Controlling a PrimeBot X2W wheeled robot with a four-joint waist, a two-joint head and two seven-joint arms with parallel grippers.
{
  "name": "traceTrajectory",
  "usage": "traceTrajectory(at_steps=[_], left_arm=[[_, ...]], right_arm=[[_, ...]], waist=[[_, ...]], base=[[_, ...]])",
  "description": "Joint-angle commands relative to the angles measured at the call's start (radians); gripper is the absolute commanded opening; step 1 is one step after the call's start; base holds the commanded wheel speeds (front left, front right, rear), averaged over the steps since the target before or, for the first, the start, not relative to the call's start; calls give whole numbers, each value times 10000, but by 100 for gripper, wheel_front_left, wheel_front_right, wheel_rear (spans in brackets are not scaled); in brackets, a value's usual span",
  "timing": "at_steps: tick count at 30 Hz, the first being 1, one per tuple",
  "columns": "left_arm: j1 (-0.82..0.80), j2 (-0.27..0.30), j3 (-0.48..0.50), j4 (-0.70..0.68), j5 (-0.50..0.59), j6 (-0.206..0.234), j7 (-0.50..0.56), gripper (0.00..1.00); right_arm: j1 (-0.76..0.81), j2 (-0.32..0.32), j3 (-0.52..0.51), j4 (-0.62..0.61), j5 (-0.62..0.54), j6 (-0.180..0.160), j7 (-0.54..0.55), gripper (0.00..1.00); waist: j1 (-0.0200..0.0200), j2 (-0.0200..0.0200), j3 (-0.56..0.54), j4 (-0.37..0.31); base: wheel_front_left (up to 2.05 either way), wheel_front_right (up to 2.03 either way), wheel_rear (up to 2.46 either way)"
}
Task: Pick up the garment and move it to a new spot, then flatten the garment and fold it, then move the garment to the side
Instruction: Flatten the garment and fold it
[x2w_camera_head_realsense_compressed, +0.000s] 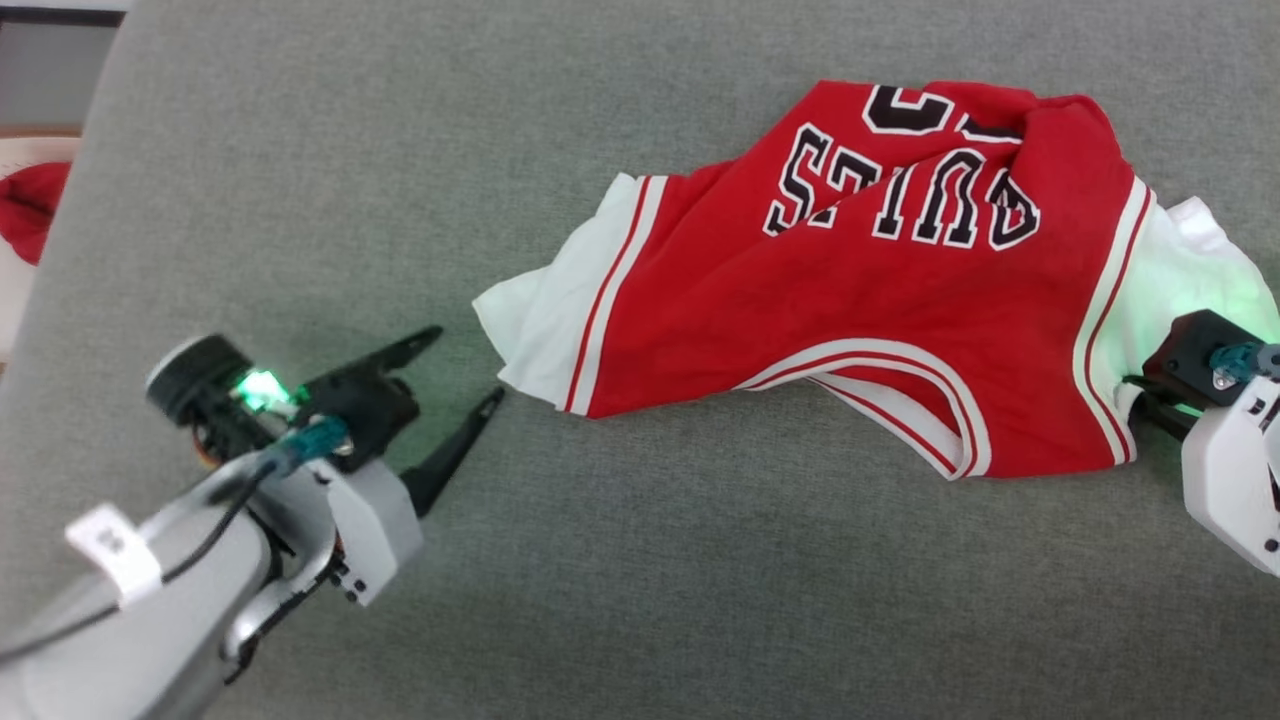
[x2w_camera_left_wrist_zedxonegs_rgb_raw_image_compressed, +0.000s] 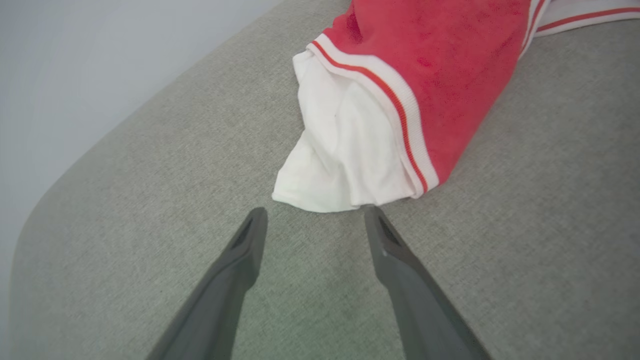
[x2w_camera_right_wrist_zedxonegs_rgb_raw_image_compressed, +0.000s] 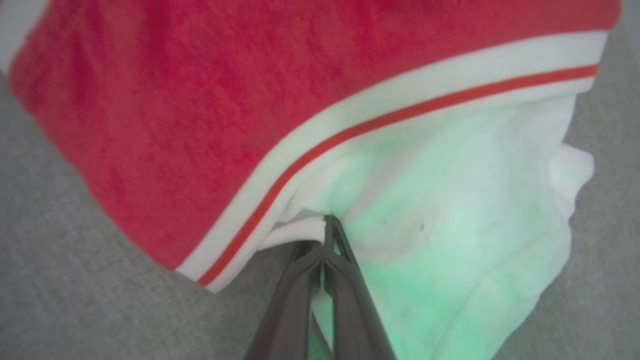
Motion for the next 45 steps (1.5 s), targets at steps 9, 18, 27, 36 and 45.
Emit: traceTrajectory(at_steps=[9,18,27,36,45], left_arm=[[-3552,1183,-4201,-156,-1976,19,1008,100],[-5067,811,-5606,713,-2920,18,1106,100],[-4786,813,-5650,227,-3677,18,2027,0],[-5155,959,-5520,717,-5381,17,627,0],[-5537,783,-4331,1084,-8231,17,-923,0]], right_arm=[[42,394,419,431,-92,-115,279,0],[-115,531,457,326,-225,-134,438,0],[-194,659,464,196,-322,-134,442,0],[-809,599,-416,335,542,-111,-996,0],[-1440,180,-2356,239,1214,-65,-1580,0]], waist=[[0,0,439,-184],[0,0,701,-276],[0,0,806,-351],[0,0,335,-591],[0,0,-29,-819]], base=[[0,0,0],[0,0,0],[0,0,0],[0,0,0],[0,0,0]])
